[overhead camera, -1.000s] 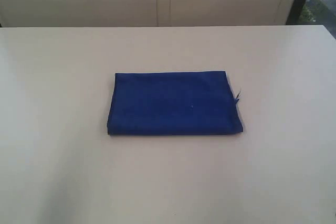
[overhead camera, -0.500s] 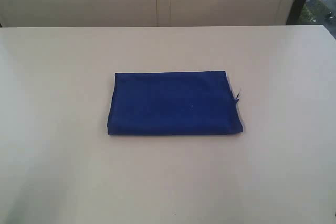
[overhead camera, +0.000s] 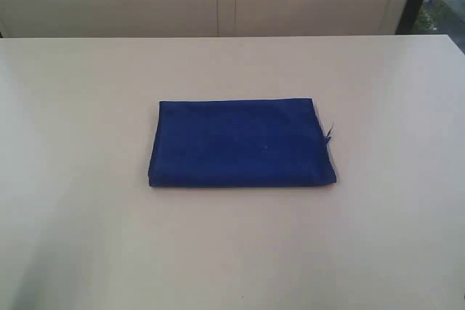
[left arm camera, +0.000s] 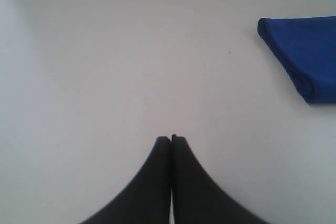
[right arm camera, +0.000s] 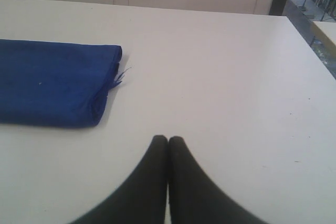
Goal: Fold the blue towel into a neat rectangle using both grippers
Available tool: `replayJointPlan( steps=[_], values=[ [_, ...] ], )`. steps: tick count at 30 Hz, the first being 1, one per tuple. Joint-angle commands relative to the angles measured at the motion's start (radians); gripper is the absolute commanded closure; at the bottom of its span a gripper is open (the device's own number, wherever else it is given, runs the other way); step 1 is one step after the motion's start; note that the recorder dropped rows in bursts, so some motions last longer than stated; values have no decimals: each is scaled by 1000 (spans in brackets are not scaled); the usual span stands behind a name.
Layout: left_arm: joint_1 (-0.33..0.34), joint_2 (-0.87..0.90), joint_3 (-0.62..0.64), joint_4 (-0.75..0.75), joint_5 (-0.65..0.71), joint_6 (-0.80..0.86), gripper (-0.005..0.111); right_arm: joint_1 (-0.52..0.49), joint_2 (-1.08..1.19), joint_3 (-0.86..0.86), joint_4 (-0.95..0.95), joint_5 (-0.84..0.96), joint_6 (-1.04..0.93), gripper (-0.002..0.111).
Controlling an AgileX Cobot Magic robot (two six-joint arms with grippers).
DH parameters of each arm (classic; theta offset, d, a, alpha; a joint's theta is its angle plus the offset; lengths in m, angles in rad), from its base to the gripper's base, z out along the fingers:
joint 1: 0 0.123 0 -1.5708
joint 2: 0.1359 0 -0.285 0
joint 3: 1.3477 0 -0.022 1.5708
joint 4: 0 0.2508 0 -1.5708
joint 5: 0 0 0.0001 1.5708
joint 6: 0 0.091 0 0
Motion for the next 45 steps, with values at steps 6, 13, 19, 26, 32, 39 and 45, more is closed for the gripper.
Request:
replayJointPlan(
  steps=[6,13,19,26,32,39,45],
  values=[
    [1,-4,5,-11,-7,0,107,-3,-4,5,-5,-14,-1,108],
    [1,-4,5,-11,-7,0,107,-3,-4,5,-5,-14,-1,108],
    [1,-4,5,-11,-94,84,107,-3,-4,5,-5,-14,-1,108],
    [1,-4,5,-11,-172,101,107,-3,-4,5,-5,-14,-1,108],
    [1,-4,5,-11,-156,101,107,-3,-4,5,-5,-14,-1,108],
    [1,-4,5,-11,-156,101,107,-3,-4,5,-5,-14,-1,108],
    [1,-4,5,-11,-163,101,107,-3,-4,5,-5,-14,-1,108]
  ],
)
